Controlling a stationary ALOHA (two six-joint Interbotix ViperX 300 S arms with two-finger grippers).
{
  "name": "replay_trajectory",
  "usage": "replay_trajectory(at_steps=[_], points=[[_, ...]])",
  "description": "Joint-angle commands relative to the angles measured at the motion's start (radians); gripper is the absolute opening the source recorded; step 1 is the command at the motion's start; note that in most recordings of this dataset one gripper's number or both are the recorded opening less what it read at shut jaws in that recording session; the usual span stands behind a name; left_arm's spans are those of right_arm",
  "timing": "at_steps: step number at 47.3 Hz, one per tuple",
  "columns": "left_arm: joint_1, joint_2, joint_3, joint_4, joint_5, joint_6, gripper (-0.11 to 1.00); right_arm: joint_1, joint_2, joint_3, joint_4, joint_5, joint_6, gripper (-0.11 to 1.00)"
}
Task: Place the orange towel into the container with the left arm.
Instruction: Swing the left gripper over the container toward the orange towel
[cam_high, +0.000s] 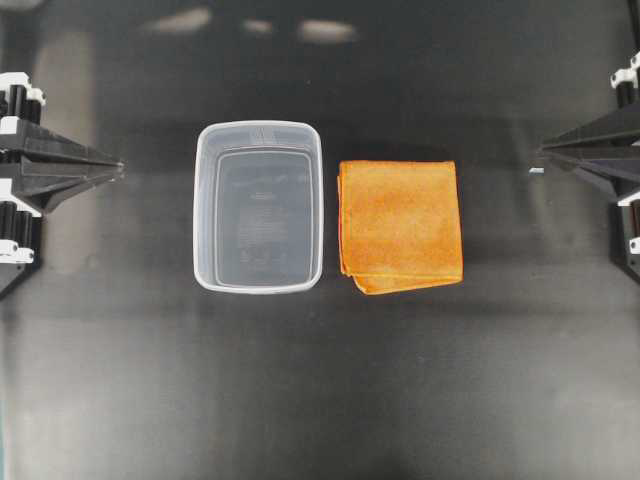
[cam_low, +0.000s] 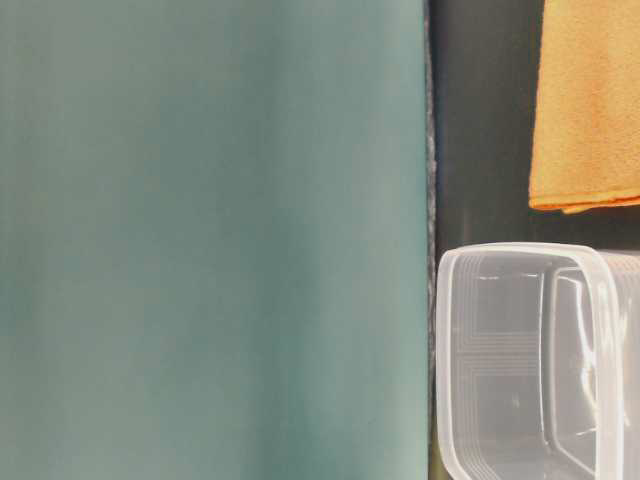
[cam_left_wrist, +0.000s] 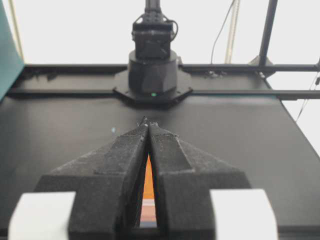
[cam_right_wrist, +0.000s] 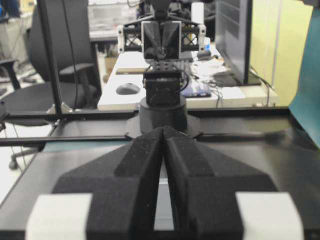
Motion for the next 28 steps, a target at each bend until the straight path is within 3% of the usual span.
replay_trajectory(at_steps=[1, 4, 6, 15, 28], points=[[0.012, 0.020, -0.066, 0.040, 0.040, -0.026, 0.06, -0.003, 0.003, -0.015, 0.003, -0.008, 0.000, 0.01], [0.015, 0.040, -0.109, 0.040, 0.083, -0.031, 0.04, -0.006, -0.005, -0.014, 0.008, 0.002, 0.002, 0.03], [0.014, 0.055, -0.137, 0.040, 0.103, -0.031, 0.00, -0.006, -0.009, -0.015, 0.011, 0.009, 0.005, -0.01], [0.009, 0.176, -0.296, 0.040, 0.225, -0.023, 0.00, -0.012, -0.074, -0.018, 0.012, 0.107, 0.028, -0.01], [0.003, 0.466, -0.558, 0.040, 0.480, -0.014, 0.00, -0.035, -0.152, -0.032, 0.012, 0.281, 0.025, -0.01]])
